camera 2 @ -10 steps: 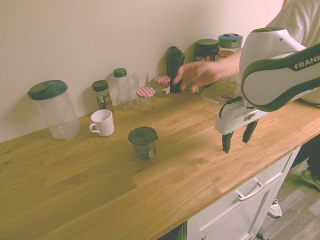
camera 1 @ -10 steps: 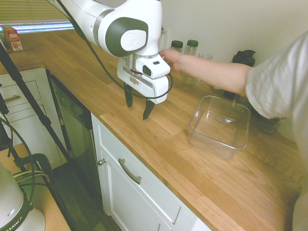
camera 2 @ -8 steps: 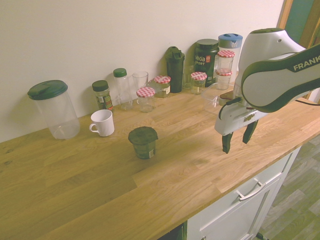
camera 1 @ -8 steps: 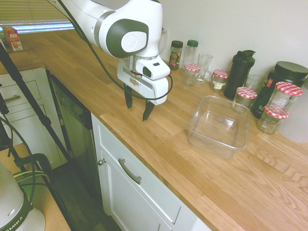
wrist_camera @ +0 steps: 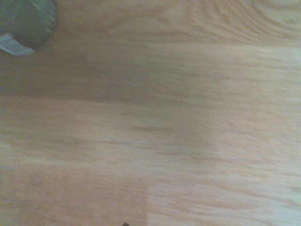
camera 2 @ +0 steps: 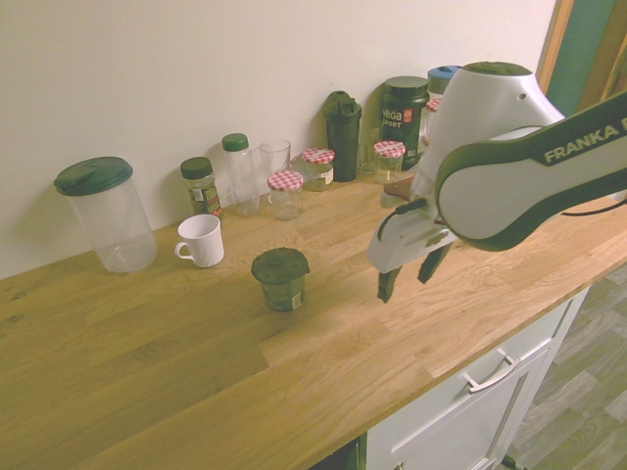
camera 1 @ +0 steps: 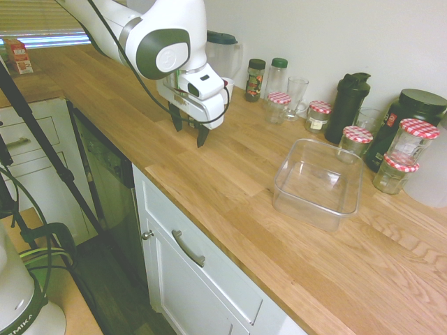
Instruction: Put the cereal into the container
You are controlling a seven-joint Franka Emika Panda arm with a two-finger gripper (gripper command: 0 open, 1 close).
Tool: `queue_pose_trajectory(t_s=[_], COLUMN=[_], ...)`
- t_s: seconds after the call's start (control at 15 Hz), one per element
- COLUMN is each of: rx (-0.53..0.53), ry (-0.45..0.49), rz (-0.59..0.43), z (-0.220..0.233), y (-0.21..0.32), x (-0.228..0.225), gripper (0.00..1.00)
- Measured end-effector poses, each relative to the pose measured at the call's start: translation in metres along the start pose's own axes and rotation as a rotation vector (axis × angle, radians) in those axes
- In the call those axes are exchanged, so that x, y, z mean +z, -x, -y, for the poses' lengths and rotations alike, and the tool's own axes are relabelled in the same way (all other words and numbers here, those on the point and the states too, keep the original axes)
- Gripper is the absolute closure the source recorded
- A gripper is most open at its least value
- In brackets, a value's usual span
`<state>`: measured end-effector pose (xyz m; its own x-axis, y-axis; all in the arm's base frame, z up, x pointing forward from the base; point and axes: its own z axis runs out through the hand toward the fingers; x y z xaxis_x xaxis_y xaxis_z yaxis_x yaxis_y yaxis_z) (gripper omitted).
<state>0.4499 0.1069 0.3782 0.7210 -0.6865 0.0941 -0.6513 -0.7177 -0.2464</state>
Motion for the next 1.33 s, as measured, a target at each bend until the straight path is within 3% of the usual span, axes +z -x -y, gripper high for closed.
queue_pose_trajectory(t_s=[0.27,0.6,0.93,1.33], rx=[-0.06,-0.225,-0.33,-0.344], ry=[-0.121,-0.188,-0.173,-0.207], rz=[-0.054,-0.119,-0.199,-0.248], z=[0.051,0.105,0.112,0.118], y=[0.008,0.026,0.024,0.023], x=[0.029,0.044,0.059,0.07], gripper=[0.0,0.0,0.0,0.0])
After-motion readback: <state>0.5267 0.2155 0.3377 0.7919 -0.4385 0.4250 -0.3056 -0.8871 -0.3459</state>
